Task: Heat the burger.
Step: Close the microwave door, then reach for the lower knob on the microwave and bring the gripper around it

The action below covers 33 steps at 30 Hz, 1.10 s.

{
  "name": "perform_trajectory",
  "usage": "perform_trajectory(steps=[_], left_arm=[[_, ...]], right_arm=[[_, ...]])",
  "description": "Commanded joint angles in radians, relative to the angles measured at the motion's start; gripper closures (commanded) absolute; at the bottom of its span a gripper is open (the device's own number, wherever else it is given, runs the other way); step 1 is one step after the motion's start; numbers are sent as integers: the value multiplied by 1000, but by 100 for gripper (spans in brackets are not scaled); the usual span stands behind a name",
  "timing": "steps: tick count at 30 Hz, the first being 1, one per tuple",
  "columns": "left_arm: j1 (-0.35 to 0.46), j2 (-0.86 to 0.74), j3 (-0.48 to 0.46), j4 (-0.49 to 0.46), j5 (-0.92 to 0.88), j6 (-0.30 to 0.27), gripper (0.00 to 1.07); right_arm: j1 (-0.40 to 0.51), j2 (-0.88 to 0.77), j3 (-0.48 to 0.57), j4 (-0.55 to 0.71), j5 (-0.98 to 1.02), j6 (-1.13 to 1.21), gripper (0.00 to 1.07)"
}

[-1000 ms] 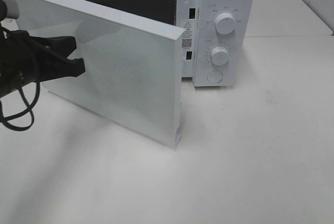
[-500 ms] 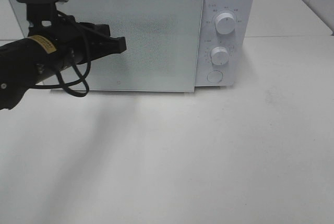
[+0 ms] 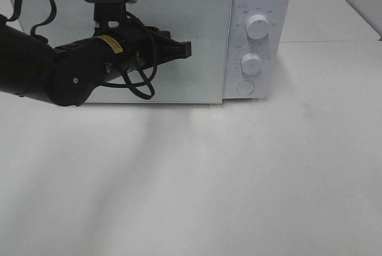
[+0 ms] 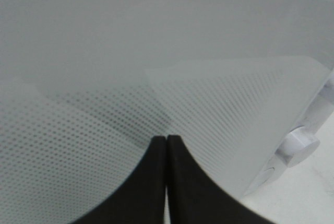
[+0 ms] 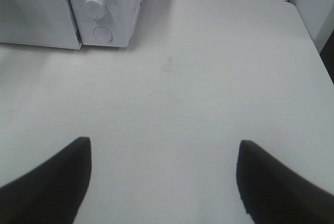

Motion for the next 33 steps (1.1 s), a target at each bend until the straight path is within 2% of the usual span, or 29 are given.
perform_trajectory(steps=[1, 6, 15, 17, 19, 23, 25, 26, 27, 28, 29, 30, 31, 32, 33], left_arm=[[14, 19, -53, -42, -55, -1, 107], [14, 69, -144, -46, -52, 0, 107], [0, 76, -165, -48, 10, 3, 107], [-4, 69, -159, -41, 27, 4, 107], [-31, 29, -114, -11, 68, 7, 107], [-51, -21, -61, -11, 83, 18, 107], [-57, -42, -40, -11, 96, 34, 107], [-61, -80, -8, -11, 165, 70, 104], [-61, -114, 5, -11, 283, 92, 92], [-61, -114, 5, -11, 283, 92, 92], [-61, -132, 8, -11, 363, 106, 82], [-54, -160, 8, -11, 509, 131, 58], [-54, -160, 8, -11, 509, 131, 58], [-54, -175, 8, -11, 578, 133, 45], [-52, -199, 8, -11, 693, 133, 14]], right_arm=[[-6, -27, 3, 0, -16, -11, 31], [-6, -27, 3, 0, -16, -11, 31], [-6, -27, 3, 0, -16, -11, 31], [-6, -27, 3, 0, -16, -11, 31], [-6, -27, 3, 0, -16, -11, 31], [-6, -27, 3, 0, -16, -11, 31], [-6, -27, 3, 0, -16, -11, 31], [-6, -27, 3, 0, -16, -11, 31], [-6, -27, 3, 0, -16, -11, 31], [-6, -27, 3, 0, -16, -11, 31], [-6, -27, 3, 0, -16, -11, 31], [-6, -27, 3, 0, -16, -11, 31], [-6, -27, 3, 0, -16, -11, 31], [-6, -27, 3, 0, -16, -11, 31], [-6, -27, 3, 0, -16, -11, 31]])
